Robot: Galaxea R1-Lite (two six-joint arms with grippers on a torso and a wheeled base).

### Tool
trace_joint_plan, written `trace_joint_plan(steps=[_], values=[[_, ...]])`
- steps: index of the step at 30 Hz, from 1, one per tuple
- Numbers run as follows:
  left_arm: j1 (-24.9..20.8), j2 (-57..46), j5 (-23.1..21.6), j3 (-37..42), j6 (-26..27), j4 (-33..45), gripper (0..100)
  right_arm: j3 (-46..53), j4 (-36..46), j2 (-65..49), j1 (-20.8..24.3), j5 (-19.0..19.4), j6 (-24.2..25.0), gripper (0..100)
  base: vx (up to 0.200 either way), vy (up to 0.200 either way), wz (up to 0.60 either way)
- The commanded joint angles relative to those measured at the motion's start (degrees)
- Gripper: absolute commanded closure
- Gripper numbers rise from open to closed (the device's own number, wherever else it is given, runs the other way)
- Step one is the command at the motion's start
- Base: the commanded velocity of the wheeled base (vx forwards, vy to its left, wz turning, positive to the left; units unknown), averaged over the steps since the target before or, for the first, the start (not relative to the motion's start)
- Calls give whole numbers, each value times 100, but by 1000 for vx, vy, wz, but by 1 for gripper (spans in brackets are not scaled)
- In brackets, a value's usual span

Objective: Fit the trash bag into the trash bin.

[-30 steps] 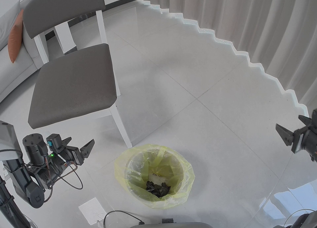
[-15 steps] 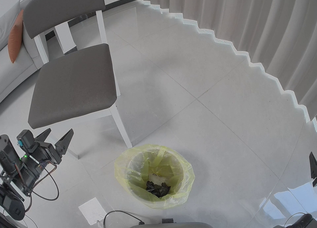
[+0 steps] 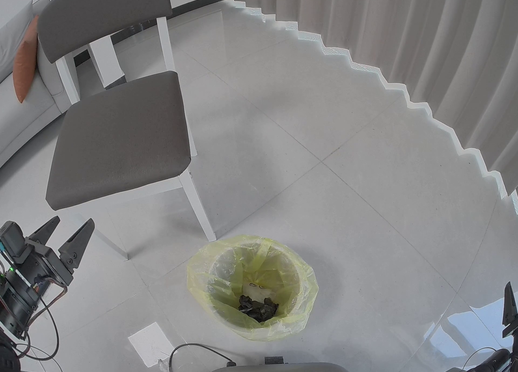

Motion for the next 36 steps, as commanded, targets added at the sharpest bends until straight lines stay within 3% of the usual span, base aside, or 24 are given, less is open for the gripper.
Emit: trace_joint_plan(steps=[1,7,9,10,16,17,18,21,25,29,36], values=[[37,-1008,40,-558,3,705,0,118,56,-282,33,71,15,0,0,0,0],[45,-1781,93,-1182,38,2314,0,83,65,-300,51,537,-38,0,0,0,0],[37,-1808,110,-1208,47,2393,0,74,74,-300,51,564,-46,0,0,0,0],[45,-1992,189,-1569,56,3035,0,-128,74,-308,51,915,-73,0,0,0,0],[10,-1931,216,-2017,65,4019,0,-963,539,-220,104,1935,-38,0,0,0,0],[10,-1931,216,-2017,65,4019,0,-963,539,-220,104,1935,-38,0,0,0,0],[-34,-1737,216,-1947,65,4107,0,-1156,794,-45,148,2269,-20,0,0,0,0],[-271,-1324,233,-1788,56,4063,0,-1244,794,412,148,2471,-2,0,0,0,0],[-684,-709,304,-1692,56,3966,0,-1350,662,773,148,2480,-2,0,0,0,0],[-1088,3,541,-1569,56,3360,0,-1411,566,1028,148,2480,-11,0,0,0,0],[-1168,513,1016,-1033,152,2270,0,-1297,768,790,139,2471,-11,0,0,0,0]])
